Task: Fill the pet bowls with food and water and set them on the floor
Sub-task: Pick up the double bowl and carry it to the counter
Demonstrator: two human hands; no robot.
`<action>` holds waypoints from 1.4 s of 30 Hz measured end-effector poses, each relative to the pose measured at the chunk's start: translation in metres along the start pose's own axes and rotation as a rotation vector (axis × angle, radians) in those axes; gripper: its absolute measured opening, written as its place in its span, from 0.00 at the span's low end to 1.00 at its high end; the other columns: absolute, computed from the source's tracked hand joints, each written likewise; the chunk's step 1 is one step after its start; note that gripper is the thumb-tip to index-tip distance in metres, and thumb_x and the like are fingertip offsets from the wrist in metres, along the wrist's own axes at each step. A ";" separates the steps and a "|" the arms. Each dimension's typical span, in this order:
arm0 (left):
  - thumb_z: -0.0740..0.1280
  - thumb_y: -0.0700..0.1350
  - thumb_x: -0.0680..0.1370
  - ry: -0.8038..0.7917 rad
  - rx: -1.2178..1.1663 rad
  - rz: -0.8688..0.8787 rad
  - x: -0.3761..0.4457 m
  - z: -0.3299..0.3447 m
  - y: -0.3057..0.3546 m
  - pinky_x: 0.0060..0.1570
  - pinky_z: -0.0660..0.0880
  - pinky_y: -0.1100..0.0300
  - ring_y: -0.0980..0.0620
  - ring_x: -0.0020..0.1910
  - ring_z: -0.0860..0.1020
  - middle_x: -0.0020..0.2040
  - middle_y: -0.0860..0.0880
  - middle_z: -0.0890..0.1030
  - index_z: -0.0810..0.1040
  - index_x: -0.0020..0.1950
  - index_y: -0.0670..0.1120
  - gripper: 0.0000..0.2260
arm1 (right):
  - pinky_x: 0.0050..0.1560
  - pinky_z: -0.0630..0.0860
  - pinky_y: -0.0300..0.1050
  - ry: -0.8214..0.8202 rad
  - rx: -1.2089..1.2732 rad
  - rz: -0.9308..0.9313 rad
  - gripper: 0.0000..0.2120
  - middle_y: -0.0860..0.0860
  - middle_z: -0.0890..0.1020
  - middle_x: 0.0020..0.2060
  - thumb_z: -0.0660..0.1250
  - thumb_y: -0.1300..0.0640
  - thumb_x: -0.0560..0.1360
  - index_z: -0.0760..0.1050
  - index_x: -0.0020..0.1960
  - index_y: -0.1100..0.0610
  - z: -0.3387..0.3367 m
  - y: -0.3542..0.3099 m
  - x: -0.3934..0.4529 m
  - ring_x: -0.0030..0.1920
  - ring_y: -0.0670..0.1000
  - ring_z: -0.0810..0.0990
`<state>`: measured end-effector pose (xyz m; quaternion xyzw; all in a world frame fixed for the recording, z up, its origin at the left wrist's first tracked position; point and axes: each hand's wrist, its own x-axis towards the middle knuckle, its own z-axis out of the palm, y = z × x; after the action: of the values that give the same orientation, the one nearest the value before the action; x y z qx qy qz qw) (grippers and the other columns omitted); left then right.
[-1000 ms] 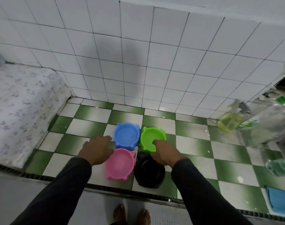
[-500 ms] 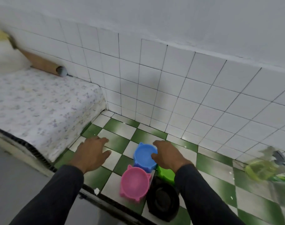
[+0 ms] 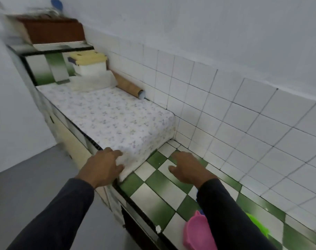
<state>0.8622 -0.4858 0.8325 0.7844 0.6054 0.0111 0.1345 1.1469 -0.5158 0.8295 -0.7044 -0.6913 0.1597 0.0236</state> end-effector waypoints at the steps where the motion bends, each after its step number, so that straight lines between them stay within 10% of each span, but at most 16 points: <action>1: 0.63 0.59 0.83 0.010 -0.002 -0.013 -0.001 -0.006 -0.016 0.65 0.74 0.48 0.44 0.66 0.74 0.68 0.46 0.74 0.69 0.78 0.53 0.24 | 0.63 0.73 0.52 0.006 0.006 -0.024 0.21 0.54 0.78 0.65 0.64 0.48 0.78 0.72 0.68 0.54 -0.001 -0.017 0.009 0.65 0.57 0.75; 16: 0.62 0.60 0.82 0.125 0.028 -0.337 -0.055 -0.059 -0.239 0.65 0.74 0.48 0.44 0.67 0.74 0.70 0.46 0.74 0.68 0.77 0.54 0.24 | 0.59 0.75 0.49 -0.073 -0.030 -0.388 0.22 0.53 0.77 0.65 0.64 0.47 0.80 0.70 0.71 0.53 0.034 -0.271 0.120 0.60 0.54 0.76; 21: 0.63 0.60 0.82 0.136 0.012 -0.479 -0.077 -0.064 -0.294 0.66 0.73 0.48 0.42 0.69 0.73 0.70 0.45 0.73 0.69 0.77 0.53 0.25 | 0.71 0.68 0.50 -0.140 -0.057 -0.552 0.27 0.53 0.72 0.73 0.63 0.47 0.81 0.65 0.77 0.54 0.051 -0.342 0.147 0.72 0.54 0.69; 27: 0.64 0.61 0.81 0.139 -0.013 -0.627 -0.092 -0.067 -0.360 0.66 0.73 0.50 0.43 0.67 0.74 0.70 0.47 0.74 0.70 0.77 0.54 0.25 | 0.58 0.78 0.54 -0.204 -0.025 -0.634 0.20 0.57 0.81 0.59 0.66 0.52 0.79 0.75 0.66 0.62 0.071 -0.425 0.185 0.56 0.57 0.81; 42: 0.63 0.60 0.81 0.148 -0.061 -0.941 -0.065 -0.096 -0.523 0.59 0.76 0.46 0.42 0.62 0.77 0.63 0.46 0.76 0.73 0.71 0.52 0.21 | 0.67 0.73 0.49 -0.335 -0.159 -0.903 0.26 0.55 0.73 0.72 0.62 0.49 0.81 0.66 0.77 0.54 0.131 -0.631 0.324 0.68 0.56 0.74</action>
<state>0.3324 -0.4085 0.8171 0.4179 0.9022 0.0226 0.1044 0.5012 -0.1952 0.8034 -0.2984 -0.9321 0.1913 -0.0746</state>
